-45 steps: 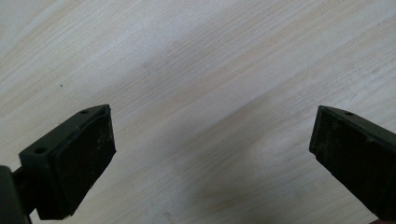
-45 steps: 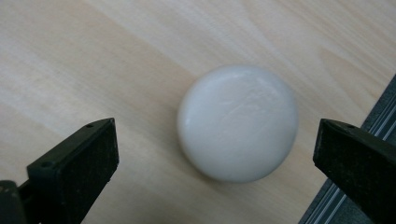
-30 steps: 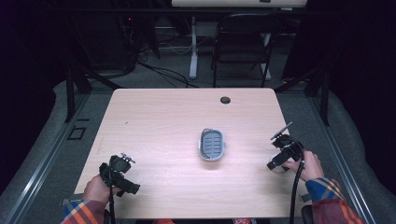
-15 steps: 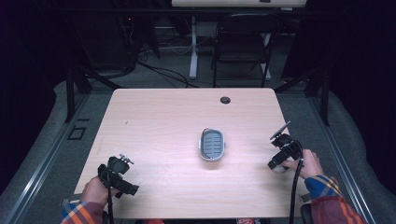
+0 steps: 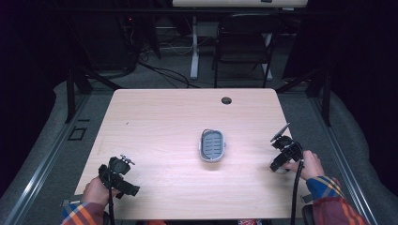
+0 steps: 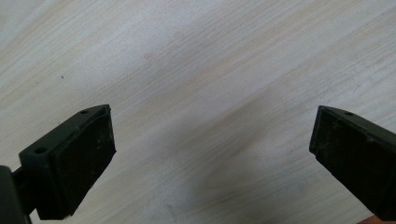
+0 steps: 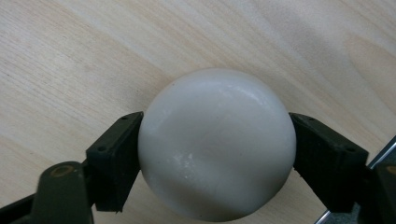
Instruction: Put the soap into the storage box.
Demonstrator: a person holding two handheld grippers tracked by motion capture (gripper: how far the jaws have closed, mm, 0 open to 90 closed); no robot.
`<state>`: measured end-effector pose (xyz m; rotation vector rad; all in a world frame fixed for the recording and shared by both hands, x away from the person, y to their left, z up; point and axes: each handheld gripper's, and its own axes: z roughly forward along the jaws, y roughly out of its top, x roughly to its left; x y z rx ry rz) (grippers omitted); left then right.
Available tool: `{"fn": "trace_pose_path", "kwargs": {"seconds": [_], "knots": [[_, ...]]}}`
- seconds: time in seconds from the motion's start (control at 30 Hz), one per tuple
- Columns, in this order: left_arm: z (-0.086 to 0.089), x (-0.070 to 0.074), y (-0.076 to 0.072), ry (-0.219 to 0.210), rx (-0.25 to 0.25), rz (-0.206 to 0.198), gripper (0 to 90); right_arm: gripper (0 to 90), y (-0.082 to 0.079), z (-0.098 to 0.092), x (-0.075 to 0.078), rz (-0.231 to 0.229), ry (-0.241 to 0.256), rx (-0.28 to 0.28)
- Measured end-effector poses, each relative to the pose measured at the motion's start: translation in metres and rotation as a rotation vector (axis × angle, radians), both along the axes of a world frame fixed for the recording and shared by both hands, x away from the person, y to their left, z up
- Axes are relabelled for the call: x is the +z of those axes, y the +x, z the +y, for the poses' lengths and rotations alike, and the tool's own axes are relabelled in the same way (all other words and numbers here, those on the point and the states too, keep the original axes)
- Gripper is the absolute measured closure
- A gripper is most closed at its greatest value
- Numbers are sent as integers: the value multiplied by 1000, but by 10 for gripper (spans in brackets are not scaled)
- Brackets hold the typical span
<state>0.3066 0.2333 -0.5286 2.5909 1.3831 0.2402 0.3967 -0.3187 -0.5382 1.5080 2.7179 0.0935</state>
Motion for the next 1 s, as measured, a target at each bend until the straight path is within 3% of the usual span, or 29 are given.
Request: {"fn": "trace_pose_path", "kwargs": {"seconds": [0.07, 0.1, 0.2, 0.23, 0.37, 0.4, 0.43, 0.57, 0.6, 0.67, 0.73, 0.87, 0.9, 0.93, 1.0], "knots": [[0, 0, 0, 1, 0, 1, 0, 238, 0, 0, -1, -3, 5, -7], [0, 0, 0, 2, 0, 1, 0, 238, -2, 1, -3, -28, 29, -37], [0, 0, 0, 0, 0, 0, 0, 239, 1, -1, 0, 8, -6, -16], [0, 0, 0, 1, 0, 0, 0, 240, -1, -1, -3, -22, 21, -52], [0, 0, 0, 2, -2, -3, 0, 241, 1, -2, 1, -3, -5, -30], [0, 0, 0, 2, -2, -4, 0, 240, 0, -2, 1, -5, 8, -32], [0, 0, 0, 2, -2, -3, 0, 241, -3, 0, -1, -46, 51, -69], [0, 0, 0, 2, -2, -4, 0, 241, -1, 0, 6, -13, 17, -22], [0, 0, 0, 2, -2, -3, 0, 241, -2, 1, 5, -29, 32, -37], [0, 0, 0, 2, -2, -4, 0, 241, -1, 1, 8, -13, 7, -14], [0, 0, 0, 3, -2, -3, 0, 241, -2, 2, 8, -36, 35, -33], [0, 0, 0, 3, -2, -4, 0, 241, -1, 3, 11, -15, 11, -7], [0, 0, 0, 3, -3, -4, 0, 241, -1, 4, 10, -24, 20, -9], [0, 0, 0, 3, -2, -4, 0, 241, -4, 5, 6, -61, 62, -43], [0, 0, 0, 3, -2, -4, 0, 241, -2, 6, 10, -31, 28, -8]]}}
